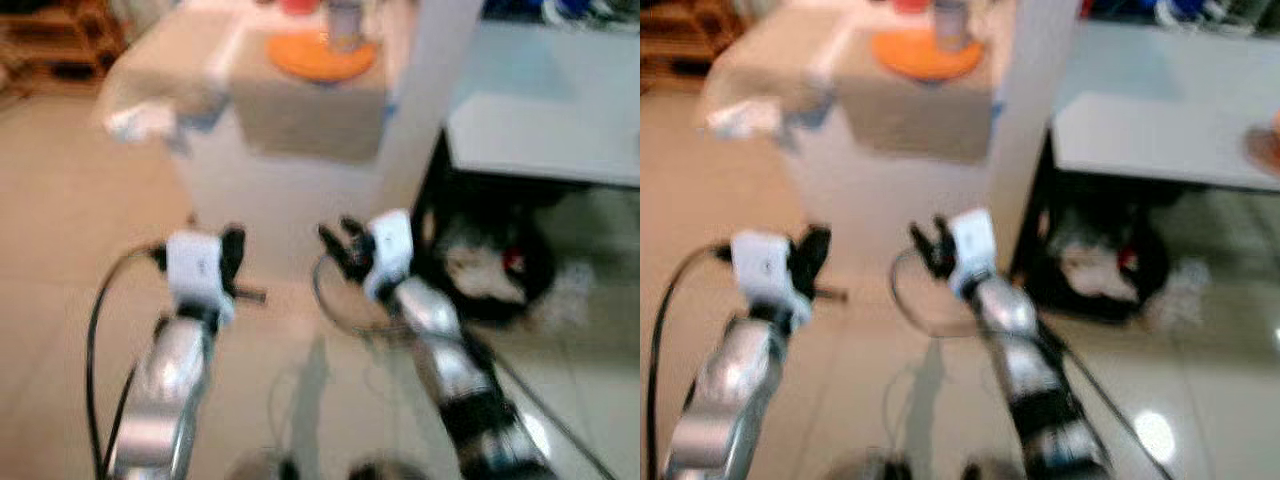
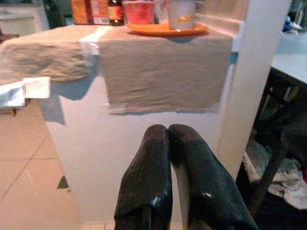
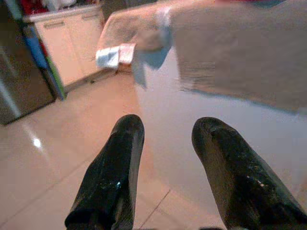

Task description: Setting the table

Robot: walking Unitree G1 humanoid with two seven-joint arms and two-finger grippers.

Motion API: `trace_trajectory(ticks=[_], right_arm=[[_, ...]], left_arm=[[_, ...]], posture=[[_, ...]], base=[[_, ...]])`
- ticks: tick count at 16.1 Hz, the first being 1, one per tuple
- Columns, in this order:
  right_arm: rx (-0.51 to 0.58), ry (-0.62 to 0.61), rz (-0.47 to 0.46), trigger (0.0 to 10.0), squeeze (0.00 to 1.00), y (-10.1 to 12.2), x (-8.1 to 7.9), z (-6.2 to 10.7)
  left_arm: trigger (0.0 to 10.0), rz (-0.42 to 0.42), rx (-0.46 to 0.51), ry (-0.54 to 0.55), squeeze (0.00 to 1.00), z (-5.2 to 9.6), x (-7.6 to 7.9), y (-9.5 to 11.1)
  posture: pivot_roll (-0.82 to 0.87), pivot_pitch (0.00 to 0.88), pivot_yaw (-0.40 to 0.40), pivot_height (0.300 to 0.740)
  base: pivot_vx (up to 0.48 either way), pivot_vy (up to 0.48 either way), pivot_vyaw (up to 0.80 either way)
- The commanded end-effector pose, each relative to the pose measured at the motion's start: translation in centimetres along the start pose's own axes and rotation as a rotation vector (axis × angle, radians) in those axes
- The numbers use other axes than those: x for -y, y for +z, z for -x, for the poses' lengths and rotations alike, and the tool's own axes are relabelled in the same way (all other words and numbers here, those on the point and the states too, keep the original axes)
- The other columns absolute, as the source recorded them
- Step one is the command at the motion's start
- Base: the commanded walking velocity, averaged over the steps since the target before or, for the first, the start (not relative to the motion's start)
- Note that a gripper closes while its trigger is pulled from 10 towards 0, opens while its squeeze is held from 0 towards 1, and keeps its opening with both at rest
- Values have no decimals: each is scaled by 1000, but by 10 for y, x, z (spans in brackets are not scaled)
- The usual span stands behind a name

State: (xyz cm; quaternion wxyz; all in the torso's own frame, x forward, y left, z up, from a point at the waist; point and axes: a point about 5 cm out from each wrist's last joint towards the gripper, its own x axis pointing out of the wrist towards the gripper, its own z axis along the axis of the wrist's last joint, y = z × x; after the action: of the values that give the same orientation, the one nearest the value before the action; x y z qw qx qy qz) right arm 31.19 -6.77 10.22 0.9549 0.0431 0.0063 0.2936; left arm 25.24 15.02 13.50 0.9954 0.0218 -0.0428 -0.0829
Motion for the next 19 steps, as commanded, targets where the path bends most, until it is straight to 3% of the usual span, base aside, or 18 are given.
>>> trace_trajectory(ticks=[1,2,3,5,9,16,19], right_arm=[[29,-8,-28,10000,0,7,4,0],[50,-22,-26,10000,0,10,6,0],[105,-39,-109,10000,0,16,8,-1],[52,-66,-52,10000,0,14,11,-4],[78,-91,-57,10000,0,24,13,-7],[209,127,-137,10000,0,48,-12,-5],[270,250,-222,10000,0,64,-24,-1]], left_arm=[[10000,-2,23,11,0,1,-3,5],[10000,0,31,8,0,2,-3,7],[10000,8,39,7,0,2,-3,9],[10000,14,49,0,0,2,-2,10],[10000,11,64,-20,0,0,2,14],[10000,-3,186,-106,0,-6,7,48],[10000,-9,240,-124,0,-8,6,64]], posture=[[-48,94,-15,740],[-47,95,-15,740],[-44,96,-15,740],[-46,98,-17,740],[-51,97,-18,740],[-55,98,-17,740],[-55,98,-16,740]], base=[[480,0,775],[480,0,775],[480,0,0],[480,0,400],[480,0,195],[480,0,0],[480,0,-267]])
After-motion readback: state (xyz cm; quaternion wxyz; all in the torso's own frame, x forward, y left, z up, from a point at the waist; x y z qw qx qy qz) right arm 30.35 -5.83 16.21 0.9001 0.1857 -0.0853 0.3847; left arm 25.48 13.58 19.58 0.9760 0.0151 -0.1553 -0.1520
